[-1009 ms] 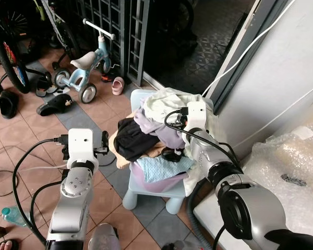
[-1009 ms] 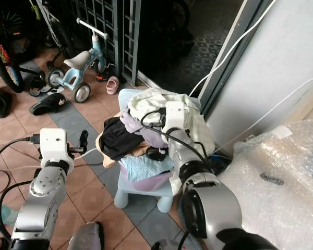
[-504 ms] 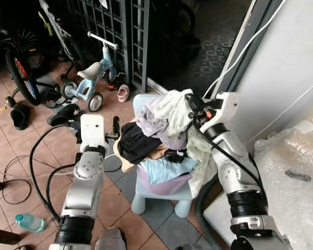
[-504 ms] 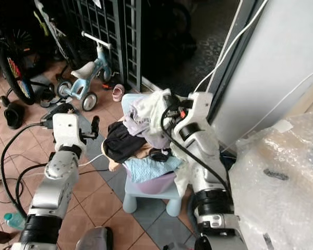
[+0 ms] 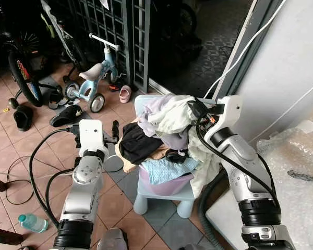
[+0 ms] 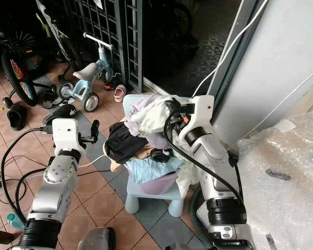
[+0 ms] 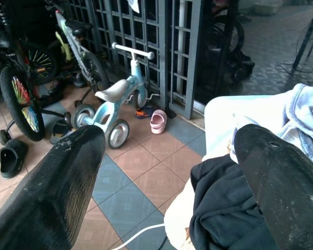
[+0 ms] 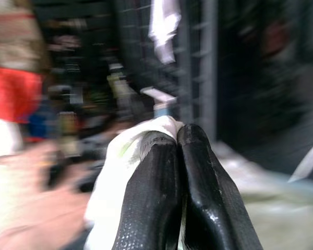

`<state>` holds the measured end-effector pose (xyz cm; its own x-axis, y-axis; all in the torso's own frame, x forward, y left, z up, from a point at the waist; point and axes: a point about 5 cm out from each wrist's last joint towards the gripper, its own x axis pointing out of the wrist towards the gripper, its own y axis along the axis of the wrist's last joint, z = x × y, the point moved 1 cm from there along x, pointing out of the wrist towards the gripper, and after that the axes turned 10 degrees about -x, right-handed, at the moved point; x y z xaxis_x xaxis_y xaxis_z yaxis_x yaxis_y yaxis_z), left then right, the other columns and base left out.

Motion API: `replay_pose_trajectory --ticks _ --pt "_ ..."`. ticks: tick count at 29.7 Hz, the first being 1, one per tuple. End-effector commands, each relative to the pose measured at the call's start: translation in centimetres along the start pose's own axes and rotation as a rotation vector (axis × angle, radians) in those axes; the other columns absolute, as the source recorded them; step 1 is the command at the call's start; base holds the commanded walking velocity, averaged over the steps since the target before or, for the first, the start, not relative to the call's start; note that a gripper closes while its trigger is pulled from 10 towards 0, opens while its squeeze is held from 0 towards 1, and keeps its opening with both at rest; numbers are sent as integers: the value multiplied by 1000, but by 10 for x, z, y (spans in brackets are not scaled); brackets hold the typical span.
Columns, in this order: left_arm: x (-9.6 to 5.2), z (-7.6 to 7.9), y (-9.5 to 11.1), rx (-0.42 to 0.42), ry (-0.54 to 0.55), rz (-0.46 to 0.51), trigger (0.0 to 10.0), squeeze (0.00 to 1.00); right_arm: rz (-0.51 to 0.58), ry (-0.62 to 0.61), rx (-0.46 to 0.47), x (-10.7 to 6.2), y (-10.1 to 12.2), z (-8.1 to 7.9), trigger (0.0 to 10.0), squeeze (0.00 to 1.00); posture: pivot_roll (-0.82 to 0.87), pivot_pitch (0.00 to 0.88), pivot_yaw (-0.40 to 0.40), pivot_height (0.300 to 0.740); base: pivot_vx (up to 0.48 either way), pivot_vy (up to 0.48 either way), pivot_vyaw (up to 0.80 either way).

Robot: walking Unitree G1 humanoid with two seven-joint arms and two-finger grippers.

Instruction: Clothes washing

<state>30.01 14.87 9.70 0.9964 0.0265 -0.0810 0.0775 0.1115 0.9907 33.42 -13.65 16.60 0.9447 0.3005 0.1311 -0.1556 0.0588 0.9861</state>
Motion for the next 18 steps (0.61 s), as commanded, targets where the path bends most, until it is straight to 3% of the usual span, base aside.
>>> replay_pose_trajectory --ticks 1,5,11,14,18 --pt "-1 2 0 6 -11 -2 10000 0 110 -68 -92 6 31 9 0 0 -44 0 10 740 0 0 0" --pt "-5 8 -4 0 -37 -14 10000 0 100 -87 -137 6 28 13 0 0 -46 0 5 740 0 0 0" --pt "-6 10 -4 -13 -33 -14 10000 0 72 -87 -117 1 17 4 0 0 -43 0 -6 740 0 0 0" --pt "-5 9 -3 -7 -30 -11 10000 0 86 -85 -128 3 20 -1 0 0 -40 0 -7 740 0 0 0" --pt "-5 9 -1 10 -41 1 10000 0 110 -140 -182 6 28 7 0 0 -43 0 -4 740 0 0 0"
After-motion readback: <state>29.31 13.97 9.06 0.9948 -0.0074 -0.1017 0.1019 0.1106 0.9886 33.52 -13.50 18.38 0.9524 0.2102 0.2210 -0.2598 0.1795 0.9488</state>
